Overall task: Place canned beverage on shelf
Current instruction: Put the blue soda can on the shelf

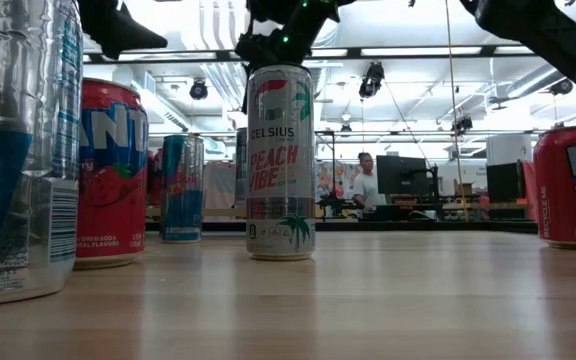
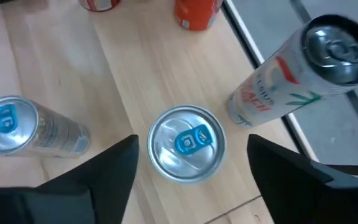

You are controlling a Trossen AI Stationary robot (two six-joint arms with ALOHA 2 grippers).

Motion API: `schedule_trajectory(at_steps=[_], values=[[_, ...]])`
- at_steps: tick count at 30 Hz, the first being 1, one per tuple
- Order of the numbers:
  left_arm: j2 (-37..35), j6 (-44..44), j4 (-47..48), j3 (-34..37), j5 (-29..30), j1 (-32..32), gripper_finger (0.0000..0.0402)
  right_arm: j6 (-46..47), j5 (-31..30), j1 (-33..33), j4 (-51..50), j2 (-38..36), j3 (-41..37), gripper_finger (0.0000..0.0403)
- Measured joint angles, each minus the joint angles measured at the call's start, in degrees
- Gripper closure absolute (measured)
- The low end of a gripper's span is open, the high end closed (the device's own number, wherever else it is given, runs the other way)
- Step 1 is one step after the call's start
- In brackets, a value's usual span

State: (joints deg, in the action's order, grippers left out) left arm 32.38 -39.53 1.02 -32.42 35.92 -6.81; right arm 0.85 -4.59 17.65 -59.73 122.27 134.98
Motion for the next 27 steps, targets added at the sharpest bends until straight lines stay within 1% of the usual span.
schedule_trajectory(at_steps=[3, 6, 8, 10, 14, 16, 17, 19, 27], values=[[0.02, 0.0, 0.38, 0.0, 0.0, -0.02, 0.0402, -1.39, -1.87, 0.0, -0.82, -0.42, 0.02, 0.0163], [0.08, -0.02, 0.36, 0.2, -0.75, -0.09, 0.0402, -2.7, -7.32, 0.0, -2.49, -0.55, 0.02, 0.0212], [0.14, -0.02, 0.53, 0.34, -2.62, -0.09, 0.0402, -3.49, -10.04, 0.0, -3.57, -0.63, -0.08, 0.0248], [0.13, -0.02, 1.92, 0.35, -7.95, -0.09, 0.0402, -3.83, -10.46, 0.05, -3.64, -0.48, -0.27, 0.0284], [0.09, -1.77, 10.0, 0.37, -24.94, -0.7, 0.0402, -4.43, -10.41, 0.0, -4.11, 0.9, -0.37, 0.035], [0.04, -2.72, 12.61, 0.45, -30.86, -1.36, 0.0402, -4.55, -10.28, 0.0, -4.33, 1.5, -0.39, 0.0375], [-0.05, -2.94, 12.47, 0.46, -32.36, -1.74, 0.0402, -4.56, -10.17, 0.0, -4.4, 1.65, -0.39, 0.0384], [-0.27, -2.48, 11.38, 0.44, -32.73, -2.44, 0.0402, -4.53, -9.83, -0.02, -4.48, 1.72, -0.39, 0.039], [-1.12, 0.43, 10.33, 0.44, -31.95, -6.82, 0.0402, -2.33, -6.81, -0.57, -4.44, 1.87, -0.39, 0.039]])
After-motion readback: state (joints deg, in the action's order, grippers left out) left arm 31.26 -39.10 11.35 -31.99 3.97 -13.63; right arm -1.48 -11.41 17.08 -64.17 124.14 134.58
